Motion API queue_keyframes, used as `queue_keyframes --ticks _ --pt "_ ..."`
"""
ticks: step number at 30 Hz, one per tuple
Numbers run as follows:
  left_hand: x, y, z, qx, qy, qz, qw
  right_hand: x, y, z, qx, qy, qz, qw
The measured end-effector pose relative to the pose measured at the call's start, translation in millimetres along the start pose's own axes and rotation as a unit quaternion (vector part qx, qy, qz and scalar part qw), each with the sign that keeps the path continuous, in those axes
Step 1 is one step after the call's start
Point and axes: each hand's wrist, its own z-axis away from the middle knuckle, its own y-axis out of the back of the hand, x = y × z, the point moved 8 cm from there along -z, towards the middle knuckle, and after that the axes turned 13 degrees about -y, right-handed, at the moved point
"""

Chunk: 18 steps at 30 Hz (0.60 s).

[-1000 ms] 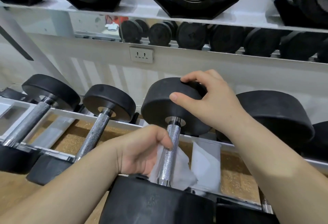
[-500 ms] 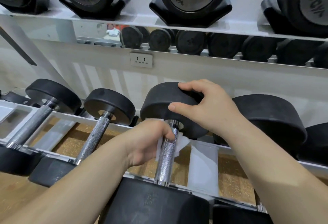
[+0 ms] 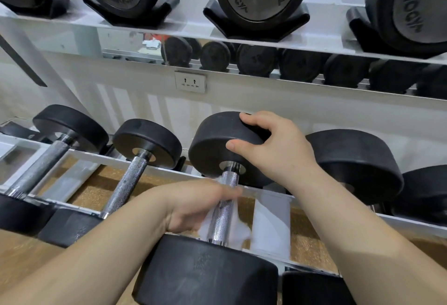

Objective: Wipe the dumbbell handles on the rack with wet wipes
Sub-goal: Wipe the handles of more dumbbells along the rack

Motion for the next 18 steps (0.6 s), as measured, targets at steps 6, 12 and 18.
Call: queue_keyframes --ticks 6,12,18 --pt "14 9 -5 0.027 -0.039 0.065 0.997 1 -1 -2 0.006 0.003 0.004 1.0" --pt "-10 0 0 -0.042 0.013 -0.052 0.998 4 -6 -3 0.014 0.012 -0.031 0.999" --pt "12 5 -9 0.009 -0.033 0.05 0.998 3 -8 -4 0.019 0.01 -0.04 0.999"
